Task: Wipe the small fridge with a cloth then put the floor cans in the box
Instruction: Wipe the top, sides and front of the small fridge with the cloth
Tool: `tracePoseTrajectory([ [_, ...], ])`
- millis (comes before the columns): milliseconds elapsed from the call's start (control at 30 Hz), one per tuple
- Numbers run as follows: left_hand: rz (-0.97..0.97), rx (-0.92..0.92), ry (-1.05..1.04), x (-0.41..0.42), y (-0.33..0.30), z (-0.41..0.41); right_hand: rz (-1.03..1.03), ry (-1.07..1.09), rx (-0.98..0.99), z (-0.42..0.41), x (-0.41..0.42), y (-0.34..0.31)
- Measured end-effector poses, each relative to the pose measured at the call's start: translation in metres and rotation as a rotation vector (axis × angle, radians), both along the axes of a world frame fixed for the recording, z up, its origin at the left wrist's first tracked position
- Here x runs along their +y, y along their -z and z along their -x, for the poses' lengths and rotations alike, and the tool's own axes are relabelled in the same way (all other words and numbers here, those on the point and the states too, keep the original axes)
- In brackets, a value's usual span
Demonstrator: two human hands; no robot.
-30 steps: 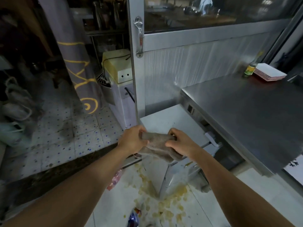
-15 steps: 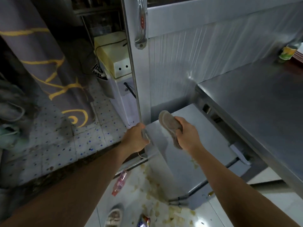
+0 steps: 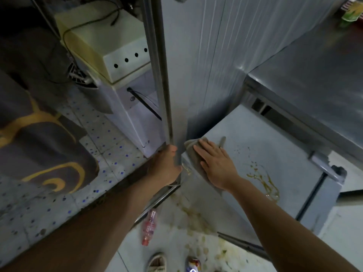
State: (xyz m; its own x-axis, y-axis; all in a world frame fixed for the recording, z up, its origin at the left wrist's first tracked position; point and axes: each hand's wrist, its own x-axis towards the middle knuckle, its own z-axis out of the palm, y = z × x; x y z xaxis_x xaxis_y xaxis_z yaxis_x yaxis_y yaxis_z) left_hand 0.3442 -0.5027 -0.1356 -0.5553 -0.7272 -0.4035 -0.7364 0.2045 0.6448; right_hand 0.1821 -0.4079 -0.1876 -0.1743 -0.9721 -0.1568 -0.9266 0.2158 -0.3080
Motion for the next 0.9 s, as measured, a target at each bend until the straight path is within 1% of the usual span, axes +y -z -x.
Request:
tracePoseTrajectory([
  [100,-0.004,0.028,0.028,-0.008,0.009,0.001,0.007,-0.015,0.093,-0.009,-0.018,0.009],
  [200,0.012,0.018,0.030,-0.012,0.018,0.000,0.048,-0.045,0.167,-0.024,-0.029,0.012],
  [367,0.010,0.000,0.041,-0.015,0.029,0.007,0.073,-0.049,0.139,-0.011,-0.027,0.012],
  [500,0.025,0.010,0.025,-0.010,0.033,0.023,0.089,0.081,0.113,0.028,-0.040,0.014],
  [600,0.049,0.009,0.030,-0.005,0.032,0.044,0.099,0.147,0.187,0.069,-0.049,0.020],
  [667,0.075,0.004,0.043,-0.004,0.033,0.060,0.059,0.224,0.224,0.093,-0.057,0.024],
  [733,0.092,-0.021,0.070,-0.004,0.033,0.073,0.065,0.253,0.248,0.100,-0.063,0.024],
  [833,0.095,-0.089,0.068,-0.005,0.033,0.087,0.127,0.161,0.191,0.082,-0.052,0.017],
  [900,0.093,-0.117,0.057,-0.006,0.033,0.095,0.111,0.056,0.147,0.068,-0.036,0.014],
])
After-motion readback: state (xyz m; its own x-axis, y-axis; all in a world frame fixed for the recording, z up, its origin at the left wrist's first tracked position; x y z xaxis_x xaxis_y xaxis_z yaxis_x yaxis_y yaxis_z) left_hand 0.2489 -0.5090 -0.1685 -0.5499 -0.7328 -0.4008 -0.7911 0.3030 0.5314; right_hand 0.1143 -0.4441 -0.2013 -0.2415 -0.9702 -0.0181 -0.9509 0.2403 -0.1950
